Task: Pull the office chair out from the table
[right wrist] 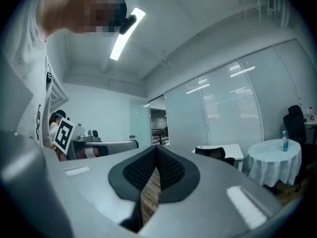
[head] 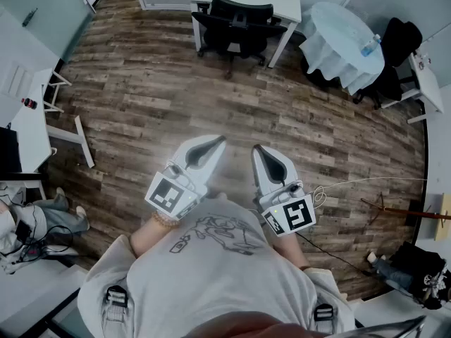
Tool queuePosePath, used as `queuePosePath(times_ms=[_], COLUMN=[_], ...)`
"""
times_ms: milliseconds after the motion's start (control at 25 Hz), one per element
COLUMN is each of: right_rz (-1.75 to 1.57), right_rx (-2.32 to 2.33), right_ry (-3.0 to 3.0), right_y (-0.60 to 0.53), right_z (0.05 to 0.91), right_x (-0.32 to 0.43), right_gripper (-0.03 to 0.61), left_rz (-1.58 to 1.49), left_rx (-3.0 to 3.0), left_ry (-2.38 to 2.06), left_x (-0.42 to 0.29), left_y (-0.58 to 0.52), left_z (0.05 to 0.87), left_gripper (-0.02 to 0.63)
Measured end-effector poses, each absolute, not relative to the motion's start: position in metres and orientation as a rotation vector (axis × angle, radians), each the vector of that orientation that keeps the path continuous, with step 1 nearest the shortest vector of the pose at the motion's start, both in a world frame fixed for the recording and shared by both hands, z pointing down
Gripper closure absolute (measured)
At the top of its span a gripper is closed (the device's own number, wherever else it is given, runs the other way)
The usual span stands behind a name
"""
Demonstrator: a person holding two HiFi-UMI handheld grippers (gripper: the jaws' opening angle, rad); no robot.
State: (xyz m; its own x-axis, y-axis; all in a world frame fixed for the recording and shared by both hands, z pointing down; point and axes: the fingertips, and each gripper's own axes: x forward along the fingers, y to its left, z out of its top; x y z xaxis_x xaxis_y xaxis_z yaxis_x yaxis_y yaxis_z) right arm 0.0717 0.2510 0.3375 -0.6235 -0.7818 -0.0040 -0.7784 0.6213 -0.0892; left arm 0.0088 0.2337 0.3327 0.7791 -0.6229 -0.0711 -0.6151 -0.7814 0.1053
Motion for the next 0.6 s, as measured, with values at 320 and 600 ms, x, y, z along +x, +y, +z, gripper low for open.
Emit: queuePosePath(times_ms=[320, 600], right_rz=[-0.138, -0.209], right_rx=[-1.335, -1.304], right_ry=[2.782, 2.761], right_y=[0.24, 0.221], right_z=[0.339, 0.339], right_x=[0.067, 0.05], right_gripper=[0.572, 0.572], left_rz=[-0.16, -0.157], left_rx=[2.881, 2.881], left_ry=[-1.006, -1.003], left_x=[0.004, -0.013], left_y=[0.224, 0.208], left_z=[0.336, 0.333], left_gripper=[0.609, 0.609])
